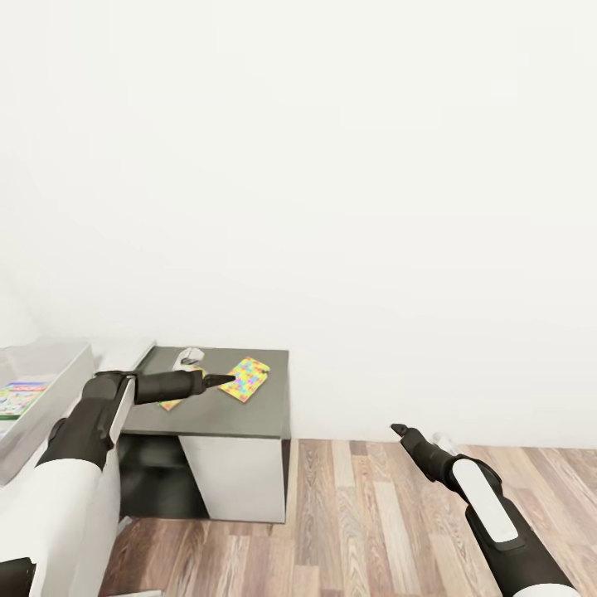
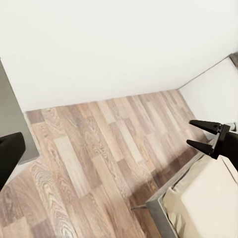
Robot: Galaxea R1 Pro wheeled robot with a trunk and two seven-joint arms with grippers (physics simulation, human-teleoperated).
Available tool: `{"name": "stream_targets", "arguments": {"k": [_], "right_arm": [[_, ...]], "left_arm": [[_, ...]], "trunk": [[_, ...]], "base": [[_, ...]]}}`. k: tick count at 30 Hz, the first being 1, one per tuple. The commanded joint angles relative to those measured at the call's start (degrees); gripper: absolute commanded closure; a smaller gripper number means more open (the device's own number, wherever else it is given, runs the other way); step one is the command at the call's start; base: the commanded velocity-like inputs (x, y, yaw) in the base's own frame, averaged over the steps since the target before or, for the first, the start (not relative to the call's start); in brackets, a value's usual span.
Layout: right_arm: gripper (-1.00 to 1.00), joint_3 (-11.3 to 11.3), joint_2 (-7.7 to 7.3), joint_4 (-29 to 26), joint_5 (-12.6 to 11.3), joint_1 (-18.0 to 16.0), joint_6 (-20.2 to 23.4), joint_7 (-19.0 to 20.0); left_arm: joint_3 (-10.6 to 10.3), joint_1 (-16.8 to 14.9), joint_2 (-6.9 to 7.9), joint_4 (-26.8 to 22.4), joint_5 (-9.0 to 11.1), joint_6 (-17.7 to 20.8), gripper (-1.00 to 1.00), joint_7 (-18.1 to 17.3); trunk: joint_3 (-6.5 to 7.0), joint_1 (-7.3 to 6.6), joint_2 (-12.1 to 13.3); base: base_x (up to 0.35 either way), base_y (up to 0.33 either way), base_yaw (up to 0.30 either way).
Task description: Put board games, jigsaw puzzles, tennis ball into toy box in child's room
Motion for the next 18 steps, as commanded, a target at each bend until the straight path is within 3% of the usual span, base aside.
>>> {"name": "stream_targets", "arguments": {"k": [1,9,18], "right_arm": [[-1.0,0.0,-0.01,-0.1,-0.6,-0.1,0.2,-0.5],[-1.0,0.1,-0.01,-0.1,-0.4,-0.1,0.1,-0.5],[-1.0,0.4,-0.01,-0.1,-0.1,-0.1,0.2,-0.5]], "left_arm": [[0.1,-0.1,-0.02,0.0,-0.2,0.5,-1.0,-0.3],[0.1,-0.1,-0.02,0.0,-0.2,0.5,-1.0,-0.4],[0.1,-0.1,-0.02,0.0,-0.3,0.5,-1.0,-0.1]], "trunk": [[-0.1,0.05,-0.1],[-0.04,0.05,-0.1],[-0.04,0.05,-0.1]], "base": [[0.158,-0.122,-0.088],[0.189,0.027,-0.023],[0.045,0.029,-0.001]]}}
